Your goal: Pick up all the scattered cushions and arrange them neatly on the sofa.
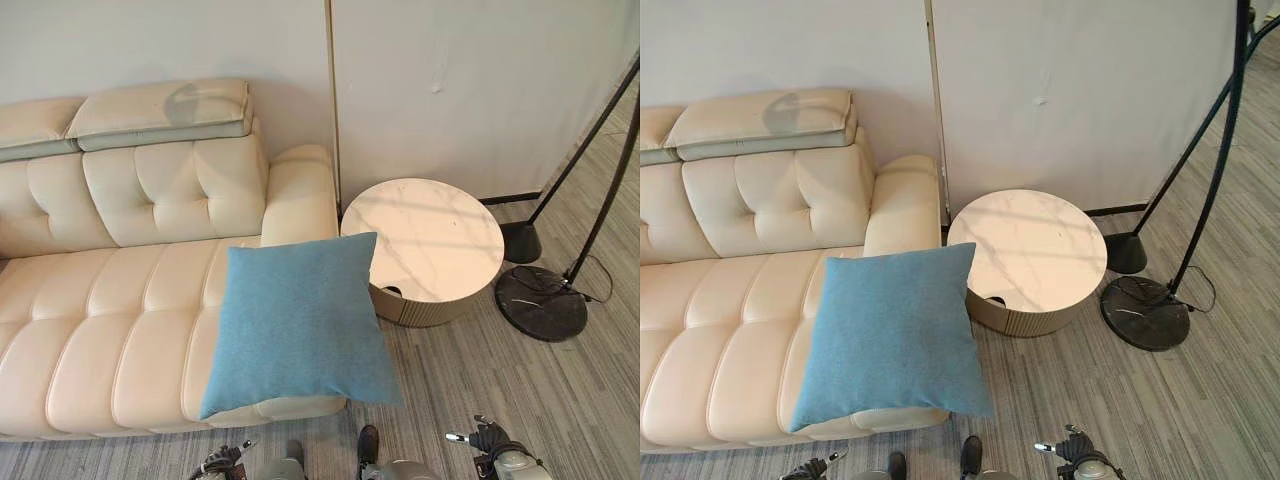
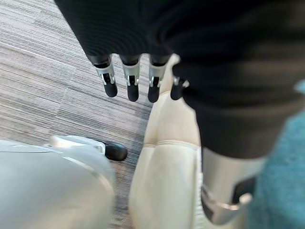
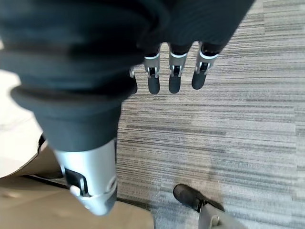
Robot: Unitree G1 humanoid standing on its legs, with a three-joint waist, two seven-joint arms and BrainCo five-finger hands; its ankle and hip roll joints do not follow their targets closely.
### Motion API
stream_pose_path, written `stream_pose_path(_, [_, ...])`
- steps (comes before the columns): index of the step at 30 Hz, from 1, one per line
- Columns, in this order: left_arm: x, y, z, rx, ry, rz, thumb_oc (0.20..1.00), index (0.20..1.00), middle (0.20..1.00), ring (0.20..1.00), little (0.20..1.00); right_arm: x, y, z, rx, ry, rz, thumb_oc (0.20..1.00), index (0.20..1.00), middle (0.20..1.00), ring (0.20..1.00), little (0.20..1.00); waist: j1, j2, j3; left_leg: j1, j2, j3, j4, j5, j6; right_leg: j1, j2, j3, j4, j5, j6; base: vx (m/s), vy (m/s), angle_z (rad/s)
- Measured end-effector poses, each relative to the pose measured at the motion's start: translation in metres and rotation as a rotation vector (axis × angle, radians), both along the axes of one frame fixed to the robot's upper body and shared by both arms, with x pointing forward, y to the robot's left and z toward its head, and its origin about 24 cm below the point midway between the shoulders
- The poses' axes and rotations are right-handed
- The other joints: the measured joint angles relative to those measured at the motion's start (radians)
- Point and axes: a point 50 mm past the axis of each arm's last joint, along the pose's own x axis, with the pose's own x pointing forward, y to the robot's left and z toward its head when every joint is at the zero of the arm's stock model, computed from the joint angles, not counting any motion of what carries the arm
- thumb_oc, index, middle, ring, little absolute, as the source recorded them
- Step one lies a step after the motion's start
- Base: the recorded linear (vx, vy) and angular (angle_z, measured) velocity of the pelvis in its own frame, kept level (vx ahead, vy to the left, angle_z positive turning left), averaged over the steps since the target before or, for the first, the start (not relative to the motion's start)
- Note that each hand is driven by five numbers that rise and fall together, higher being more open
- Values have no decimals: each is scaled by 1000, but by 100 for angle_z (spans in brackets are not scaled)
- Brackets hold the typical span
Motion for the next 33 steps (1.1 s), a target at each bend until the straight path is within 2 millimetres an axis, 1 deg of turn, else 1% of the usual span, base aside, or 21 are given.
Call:
stream_pose_path(1, [1,3,2,7,-12,9,1000,1000,1000,1000,1000,2,-3,2,-9,-9,-5,1000,1000,1000,1000,1000,5,4,-1,6,-1,3,1,0,0,6,3,-1,0,-3,3,196,220,7])
stream_pose_path(2, [1,11,4,30,-18,10,1000,1000,1000,1000,1000,1,-14,6,-40,-20,-14,1000,1000,1000,1000,1000,-3,12,-2,25,-7,4,-17,15,17,17,7,-12,0,-12,8,161,204,9])
stream_pose_path(5, [1,35,11,74,-33,79,1000,1000,1000,1000,1000,1,-33,14,-75,-40,-56,1000,1000,1000,1000,1000,-6,23,-2,68,-13,4,-40,20,18,30,7,-20,0,-20,21,128,178,15])
stream_pose_path(6, [-2,50,15,77,-55,160,1000,1000,1000,1000,1000,1,-46,21,-104,-53,-77,1000,1000,1000,1000,1000,-7,37,-8,86,-13,4,-40,30,34,38,7,-22,0,-23,35,108,167,10])
stream_pose_path(7, [-3,56,17,78,-57,180,1000,1000,1000,1000,1000,2,-57,26,-134,-50,-76,1000,1000,1000,1000,1000,-8,60,-14,95,-7,3,-33,27,47,38,14,-22,0,-24,42,97,151,9])
stream_pose_path(9, [-4,65,20,82,-57,195,1000,1000,1000,1000,1000,5,-64,31,-148,-50,-80,1000,1000,1000,1000,1000,-7,60,-14,98,-23,6,-33,27,54,40,-1,-15,1,-22,60,54,105,-4])
stream_pose_path(10, [-2,83,28,114,-66,202,1000,1000,1000,1000,1000,17,-75,42,-170,-82,-91,1000,1000,1000,1000,1000,-6,59,-14,104,-44,19,-33,17,74,40,-20,6,0,-16,78,38,147,-15])
stream_pose_path(12, [1,99,37,145,-83,209,1000,1000,1000,1000,1000,31,-84,53,-198,-116,-84,1000,1000,1000,1000,1000,-4,57,-16,107,-58,28,-33,11,85,39,-35,13,0,-13,87,29,183,-17])
stream_pose_path(13, [11,115,49,183,-102,199,1000,1000,1000,1000,1000,50,-95,71,-223,-157,-72,1000,1000,1000,1000,1000,-3,58,-16,104,-68,41,-33,7,99,31,-46,25,1,-6,102,2,126,-24])
stream_pose_path(14, [20,125,59,211,-134,193,1000,1000,1000,1000,1000,65,-100,84,-245,-206,-63,1000,1000,1000,1000,1000,1,59,-16,103,-73,55,-33,7,101,25,-51,37,0,-3,105,1,165,-29])
stream_pose_path(17, [58,148,94,275,-273,171,1000,1000,1000,1000,1000,109,-106,127,-292,-364,-23,1000,1000,1000,1000,1000,3,57,-17,88,-83,68,-33,10,109,3,-59,56,0,13,114,-3,75,-18])
stream_pose_path(18, [76,152,108,284,-340,167,1000,1000,1000,1000,1000,128,-101,144,-289,-441,-2,1000,1000,1000,1000,1000,3,55,-17,88,-84,77,-33,11,110,0,-61,62,0,22,108,16,70,-13])
stream_pose_path(21, [108,142,122,251,-429,147,1000,1000,1000,1000,1000,150,-90,157,-286,-482,40,1000,1000,1000,1000,1000,3,54,-17,83,-86,79,-33,11,110,-6,-62,65,0,25,108,-1,46,-5])
stream_pose_path(22, [128,131,130,206,-506,144,1000,1000,1000,1000,1000,159,-81,161,-279,-494,70,1000,1000,1000,1000,1000,2,53,-17,74,-86,81,-33,12,111,-17,-61,66,1,30,109,-50,42,-7])
stream_pose_path(25, [154,104,136,139,-591,115,1000,1000,1000,1000,1000,179,-57,167,-255,-530,130,1000,1000,1000,1000,1000,2,48,-13,41,-86,84,-33,20,119,-52,-60,74,1,43,110,-40,22,-7])
stream_pose_path(26, [163,94,137,117,-601,95,1000,1000,1000,1000,1000,187,-43,167,-219,-553,140,1000,1000,1000,1000,1000,-2,42,-8,33,-86,86,-33,24,118,-62,-59,79,1,48,109,-18,21,-10])
stream_pose_path(27, [170,79,135,80,-617,86,1000,1000,1000,1000,1000,194,-20,161,-158,-565,153,1000,1000,1000,1000,1000,-5,36,2,32,-85,89,-32,24,118,-65,-57,83,2,48,109,-17,21,-11])
stream_pose_path(28, [172,73,133,74,-611,75,1000,1000,1000,1000,1000,195,-12,158,-139,-566,152,1000,1000,1000,1000,1000,-11,32,3,33,-84,89,-33,24,118,-65,-56,85,0,48,109,-17,14,-8])
stream_pose_path(30, [175,58,126,33,-600,59,1000,1000,1000,1000,1000,197,16,147,-99,-544,223,1000,1000,1000,1000,1000,-17,28,14,18,-82,96,-33,24,118,-82,-55,89,0,50,107,-73,16,-6])
stream_pose_path(31, [175,54,125,28,-596,58,1000,1000,1000,1000,1000,196,23,144,-90,-536,237,1000,1000,1000,1000,1000,-18,29,23,17,-82,100,-33,24,118,-84,-55,91,0,51,107,-89,9,-10])
stream_pose_path(33, [178,45,122,30,-574,33,1000,1000,1000,1000,1000,204,43,146,-91,-532,299,1000,1000,1000,1000,1000,-18,31,38,-27,-83,110,-32,33,120,-131,-56,98,0,65,107,-49,10,-12])
